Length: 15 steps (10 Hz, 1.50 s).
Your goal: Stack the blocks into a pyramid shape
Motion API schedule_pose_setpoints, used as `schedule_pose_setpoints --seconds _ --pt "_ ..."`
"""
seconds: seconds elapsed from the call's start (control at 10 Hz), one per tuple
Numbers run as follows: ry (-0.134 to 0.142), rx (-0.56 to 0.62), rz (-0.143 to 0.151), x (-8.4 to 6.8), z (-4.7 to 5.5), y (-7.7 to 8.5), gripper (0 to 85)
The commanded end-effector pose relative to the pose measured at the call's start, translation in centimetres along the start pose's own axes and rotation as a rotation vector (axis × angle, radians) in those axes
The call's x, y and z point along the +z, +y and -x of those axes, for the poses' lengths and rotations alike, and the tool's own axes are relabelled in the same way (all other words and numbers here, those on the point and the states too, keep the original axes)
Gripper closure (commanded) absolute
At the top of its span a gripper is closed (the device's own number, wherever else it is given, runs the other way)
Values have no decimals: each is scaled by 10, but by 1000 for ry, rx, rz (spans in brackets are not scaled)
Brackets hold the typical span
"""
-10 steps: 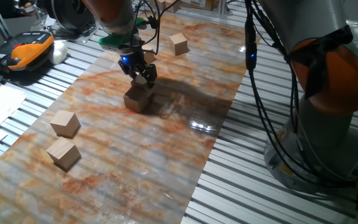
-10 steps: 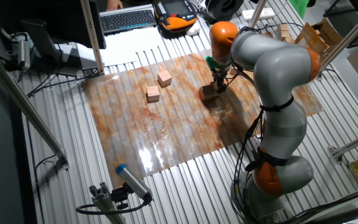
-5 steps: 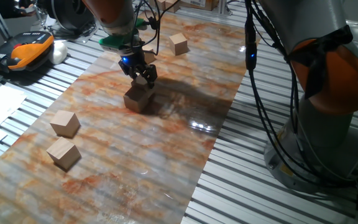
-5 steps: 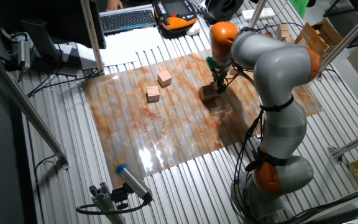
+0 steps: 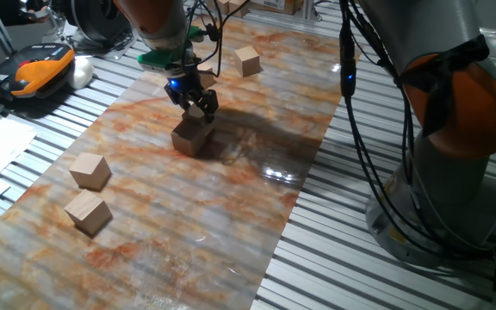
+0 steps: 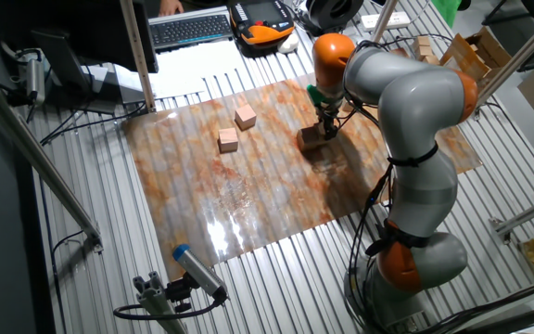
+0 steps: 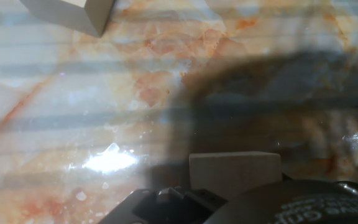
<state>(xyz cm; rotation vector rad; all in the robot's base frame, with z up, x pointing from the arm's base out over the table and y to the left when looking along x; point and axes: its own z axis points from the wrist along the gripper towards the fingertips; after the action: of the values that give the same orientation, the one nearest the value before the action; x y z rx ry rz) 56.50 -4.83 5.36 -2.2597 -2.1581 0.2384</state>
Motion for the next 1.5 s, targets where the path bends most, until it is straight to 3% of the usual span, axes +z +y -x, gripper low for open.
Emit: schedule_pose_setpoints --seconds 0.0,0.5,0.6,1.3,1.4 --pt "2 1 1 0 0 0 680" --pt "5 3 2 1 -1 -1 680" --pt "5 3 2 1 -1 -2 510" --pt "17 19 4 1 -1 -3 510" --pt "18 20 4 1 -1 -3 340"
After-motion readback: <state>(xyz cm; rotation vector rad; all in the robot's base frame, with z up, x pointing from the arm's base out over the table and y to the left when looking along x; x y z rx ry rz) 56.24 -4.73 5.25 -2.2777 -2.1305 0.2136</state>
